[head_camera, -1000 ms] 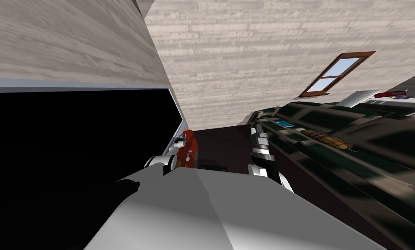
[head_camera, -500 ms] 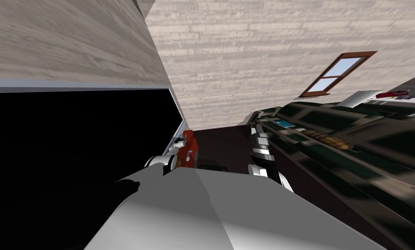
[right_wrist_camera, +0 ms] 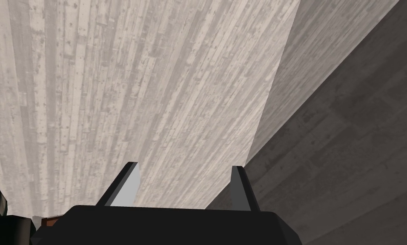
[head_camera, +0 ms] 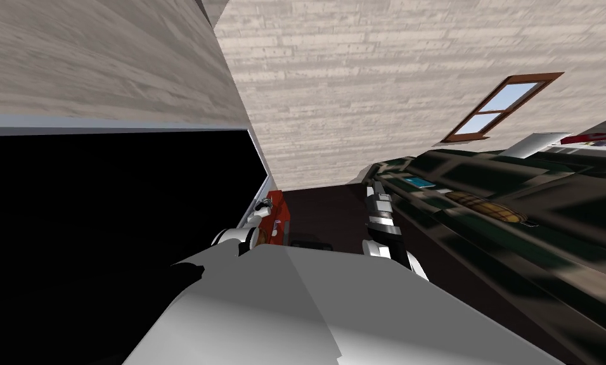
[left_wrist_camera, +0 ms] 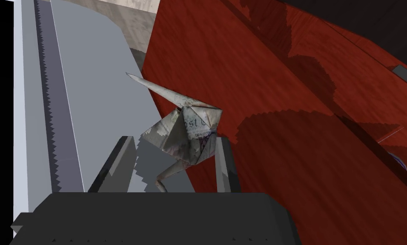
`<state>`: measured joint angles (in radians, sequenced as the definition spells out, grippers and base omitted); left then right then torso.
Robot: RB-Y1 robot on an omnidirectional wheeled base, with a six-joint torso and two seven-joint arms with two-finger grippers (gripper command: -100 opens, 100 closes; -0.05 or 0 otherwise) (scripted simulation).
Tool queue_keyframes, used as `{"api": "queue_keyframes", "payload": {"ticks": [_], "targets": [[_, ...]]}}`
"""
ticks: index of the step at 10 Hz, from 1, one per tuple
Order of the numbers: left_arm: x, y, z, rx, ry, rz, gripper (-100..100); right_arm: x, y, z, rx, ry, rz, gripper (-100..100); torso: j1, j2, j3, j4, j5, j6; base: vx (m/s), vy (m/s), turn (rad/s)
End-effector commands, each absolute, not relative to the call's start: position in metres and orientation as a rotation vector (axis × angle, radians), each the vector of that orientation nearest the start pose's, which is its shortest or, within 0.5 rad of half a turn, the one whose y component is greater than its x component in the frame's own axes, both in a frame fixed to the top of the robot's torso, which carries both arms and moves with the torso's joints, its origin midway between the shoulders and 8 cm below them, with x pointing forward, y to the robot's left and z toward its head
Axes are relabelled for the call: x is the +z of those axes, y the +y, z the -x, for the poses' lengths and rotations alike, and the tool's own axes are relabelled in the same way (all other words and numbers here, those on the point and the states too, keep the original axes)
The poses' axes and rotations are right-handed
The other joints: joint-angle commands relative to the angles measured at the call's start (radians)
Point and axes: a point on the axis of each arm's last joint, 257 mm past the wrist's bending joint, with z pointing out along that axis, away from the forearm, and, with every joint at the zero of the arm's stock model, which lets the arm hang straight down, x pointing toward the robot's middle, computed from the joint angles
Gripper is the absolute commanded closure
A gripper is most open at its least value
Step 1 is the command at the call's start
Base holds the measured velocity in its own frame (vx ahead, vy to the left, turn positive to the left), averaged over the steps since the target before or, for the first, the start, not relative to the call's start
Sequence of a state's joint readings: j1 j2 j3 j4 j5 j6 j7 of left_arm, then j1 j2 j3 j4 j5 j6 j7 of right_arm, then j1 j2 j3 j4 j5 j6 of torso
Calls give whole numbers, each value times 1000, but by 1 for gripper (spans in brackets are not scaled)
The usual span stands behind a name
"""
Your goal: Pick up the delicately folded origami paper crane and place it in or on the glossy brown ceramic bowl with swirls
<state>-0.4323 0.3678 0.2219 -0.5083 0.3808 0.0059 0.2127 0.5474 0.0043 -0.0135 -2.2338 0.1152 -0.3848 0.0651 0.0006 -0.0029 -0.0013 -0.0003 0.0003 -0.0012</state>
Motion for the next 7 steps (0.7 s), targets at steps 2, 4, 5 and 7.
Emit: {"api": "queue_keyframes", "payload": {"ticks": [2, 4, 5, 7], "targets": [[-427, 480, -535, -851, 980, 2012, 100, -37, -286, -365, 1087, 831, -721, 0, 0, 0, -1, -1, 2, 1, 3, 1, 4], [-427, 480, -535, -851, 979, 2013, 100, -37, -286, -365, 1087, 831, -721, 0, 0, 0, -1, -2, 2, 1, 0, 0, 0], [-427, 480, -535, -851, 979, 2013, 0, -37, -286, -365, 1087, 831, -721, 0, 0, 0, -1, -2, 1, 1, 0, 0, 0], [-424, 482, -537, -850, 980, 2014, 100, -37, -286, -365, 1087, 831, -721, 0, -1, 3, 1, -1, 1, 2, -39, -4, -61]]}}
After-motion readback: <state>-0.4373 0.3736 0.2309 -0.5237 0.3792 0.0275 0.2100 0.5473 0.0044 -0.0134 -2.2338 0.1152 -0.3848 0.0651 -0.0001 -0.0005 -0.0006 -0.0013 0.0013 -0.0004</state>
